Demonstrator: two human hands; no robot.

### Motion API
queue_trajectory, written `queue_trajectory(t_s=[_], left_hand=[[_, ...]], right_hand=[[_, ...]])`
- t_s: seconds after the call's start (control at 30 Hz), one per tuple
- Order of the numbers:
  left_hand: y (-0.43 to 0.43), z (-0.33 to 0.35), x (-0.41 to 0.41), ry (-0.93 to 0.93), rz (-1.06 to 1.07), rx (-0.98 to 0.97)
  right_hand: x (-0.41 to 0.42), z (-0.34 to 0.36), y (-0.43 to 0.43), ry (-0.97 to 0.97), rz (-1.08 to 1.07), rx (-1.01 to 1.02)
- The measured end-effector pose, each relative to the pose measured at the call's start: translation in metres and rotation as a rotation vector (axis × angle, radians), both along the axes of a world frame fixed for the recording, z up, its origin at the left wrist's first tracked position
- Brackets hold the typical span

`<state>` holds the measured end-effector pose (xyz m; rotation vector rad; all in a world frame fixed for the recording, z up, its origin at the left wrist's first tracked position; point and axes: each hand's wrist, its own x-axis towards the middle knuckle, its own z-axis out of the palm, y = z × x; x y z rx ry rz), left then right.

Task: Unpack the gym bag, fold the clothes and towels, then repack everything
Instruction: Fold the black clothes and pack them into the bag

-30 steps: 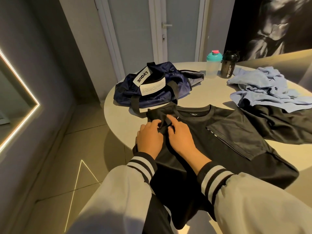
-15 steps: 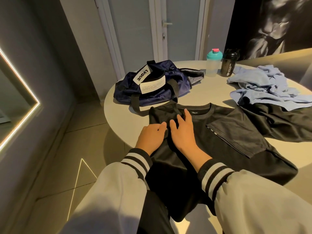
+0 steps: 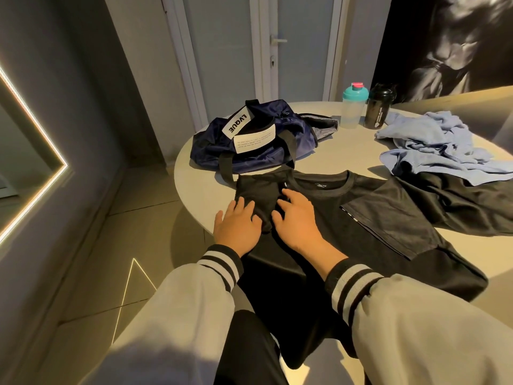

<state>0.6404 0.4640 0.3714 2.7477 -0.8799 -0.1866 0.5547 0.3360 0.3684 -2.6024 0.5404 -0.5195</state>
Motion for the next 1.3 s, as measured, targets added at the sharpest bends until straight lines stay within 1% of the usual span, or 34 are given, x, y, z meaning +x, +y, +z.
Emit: queue_trajectory(t_s=[0.07, 0.1, 0.17, 0.23, 0.33, 0.43, 0.57, 0.7, 0.77, 0.8, 0.9, 0.93, 1.0, 1.03, 1.1, 1.13, 1.23, 1.3], left_hand=[[0.0, 0.001, 0.003, -0.002, -0.001, 0.012], [0.001, 0.001, 0.002, -0.011, -0.006, 0.022], [0.002, 0.002, 0.0, -0.062, -0.026, 0.038], [0.0, 0.002, -0.001, -0.123, -0.094, 0.007], [-0.011, 0.002, -0.001, -0.139, -0.198, -0.028], [-0.021, 0.0, 0.0, -0.082, -0.203, 0.029], [-0.026, -0.001, -0.001, -0.069, -0.217, 0.039], [-0.022, 0.0, -0.005, -0.073, -0.356, 0.05], [-0.017, -0.001, -0.006, -0.074, -0.394, 0.003], [-0.015, -0.002, -0.006, -0.084, -0.394, -0.052], [-0.009, -0.002, -0.009, -0.113, -0.348, -0.295], [-0.007, 0.0, -0.011, -0.102, -0.336, -0.357], [-0.005, 0.003, -0.013, -0.105, -0.319, -0.411], [-0.007, 0.005, -0.012, -0.167, -0.302, -0.411], [-0.016, 0.007, -0.009, -0.306, -0.224, -0.347], [-0.022, 0.006, -0.008, -0.299, -0.188, -0.269], [-0.037, 0.001, -0.004, -0.103, -0.218, 0.017], [-0.04, -0.003, -0.002, -0.059, -0.255, 0.089]], right_hand=[[0.002, -0.003, -0.001, 0.102, 0.022, -0.038], [0.003, -0.003, -0.002, 0.103, 0.024, -0.028], [0.003, -0.002, 0.0, 0.003, -0.005, 0.048], [0.001, -0.001, 0.001, -0.087, -0.064, 0.163], [0.0, 0.002, -0.003, -0.092, -0.106, 0.263], [0.0, 0.004, -0.007, -0.097, -0.079, 0.257], [0.005, 0.001, -0.012, -0.028, -0.077, 0.167], [0.005, 0.003, -0.018, -0.077, -0.157, 0.243], [0.002, 0.003, -0.022, -0.104, -0.174, 0.282], [0.002, 0.001, -0.023, -0.103, -0.167, 0.273], [0.004, -0.003, -0.018, -0.045, -0.11, 0.167], [0.006, -0.006, -0.017, -0.054, -0.099, 0.129], [0.008, -0.009, -0.017, -0.124, -0.14, 0.119], [0.008, -0.007, -0.017, -0.147, -0.173, 0.155], [0.007, -0.007, -0.017, -0.144, -0.207, 0.226], [0.007, -0.007, -0.017, -0.133, -0.208, 0.242], [0.005, -0.004, -0.019, -0.126, -0.195, 0.318], [0.001, 0.002, -0.019, -0.11, -0.184, 0.374]])
